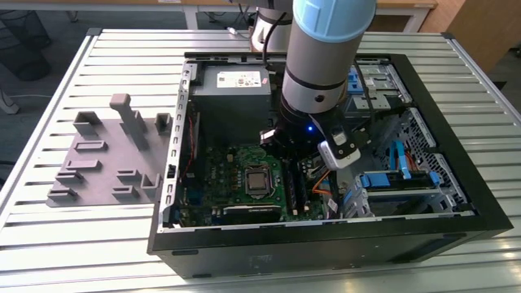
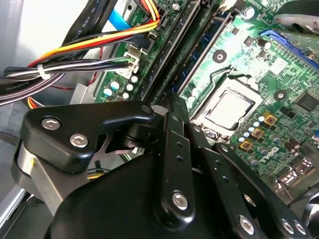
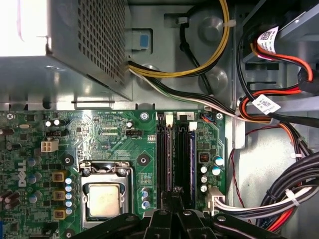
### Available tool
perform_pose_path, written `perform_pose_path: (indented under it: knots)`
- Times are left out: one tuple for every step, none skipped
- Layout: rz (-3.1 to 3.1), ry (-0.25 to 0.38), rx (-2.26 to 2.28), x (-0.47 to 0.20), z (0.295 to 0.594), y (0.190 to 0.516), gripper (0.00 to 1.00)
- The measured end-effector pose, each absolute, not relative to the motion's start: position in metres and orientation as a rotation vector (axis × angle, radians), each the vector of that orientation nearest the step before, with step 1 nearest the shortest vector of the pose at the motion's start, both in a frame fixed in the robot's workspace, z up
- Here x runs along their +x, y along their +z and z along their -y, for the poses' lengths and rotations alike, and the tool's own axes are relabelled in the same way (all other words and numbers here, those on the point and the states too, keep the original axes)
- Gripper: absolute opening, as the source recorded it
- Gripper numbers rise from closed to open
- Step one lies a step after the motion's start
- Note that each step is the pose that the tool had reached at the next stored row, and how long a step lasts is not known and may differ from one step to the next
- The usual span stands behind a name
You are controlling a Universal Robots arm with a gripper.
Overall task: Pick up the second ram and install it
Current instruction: 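Press down the second ram until it locks into place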
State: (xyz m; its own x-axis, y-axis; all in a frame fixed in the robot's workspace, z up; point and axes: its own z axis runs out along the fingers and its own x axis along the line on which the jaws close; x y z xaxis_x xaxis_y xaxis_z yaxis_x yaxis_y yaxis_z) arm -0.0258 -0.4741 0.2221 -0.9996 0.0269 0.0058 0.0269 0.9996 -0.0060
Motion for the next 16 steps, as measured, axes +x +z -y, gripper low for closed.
perform_pose_path:
  knots:
    - [3.135,0.009,-0.042,-0.0258,0.4741,0.2216,0.11]
    - [3.135,0.01,-0.042,-0.0258,0.4741,0.2212,0.11]
    - [3.135,0.01,-0.042,-0.0258,0.4742,0.2209,0.11]
    - [3.135,0.01,-0.042,-0.0258,0.4742,0.2205,0.11]
    - [3.135,0.01,-0.042,-0.0258,0.4742,0.2202,0.11]
    - [3.135,0.01,-0.042,-0.0258,0.4742,0.2197,0.11]
    - [3.135,0.01,-0.042,-0.0258,0.4742,0.2192,0.11]
    - [3.135,0.01,-0.042,-0.0258,0.4742,0.2187,0.11]
    - [3.135,0.01,-0.042,-0.0257,0.4741,0.2182,0.11]
    - [3.135,0.009,-0.042,-0.0258,0.4742,0.2175,0.11]
    - [3.135,0.01,-0.042,-0.0258,0.4742,0.2165,0.11]
    - [3.135,0.011,-0.042,-0.0258,0.4742,0.2155,0.11]
    - [3.135,0.012,-0.042,-0.0258,0.4742,0.2148,0.11]
    - [3.135,0.012,-0.042,-0.0258,0.4742,0.2148,0.11]
    - [3.135,0.011,-0.042,-0.0258,0.4742,0.2148,0.11]
    - [3.135,0.01,-0.042,-0.0257,0.474,0.2162,0.11]
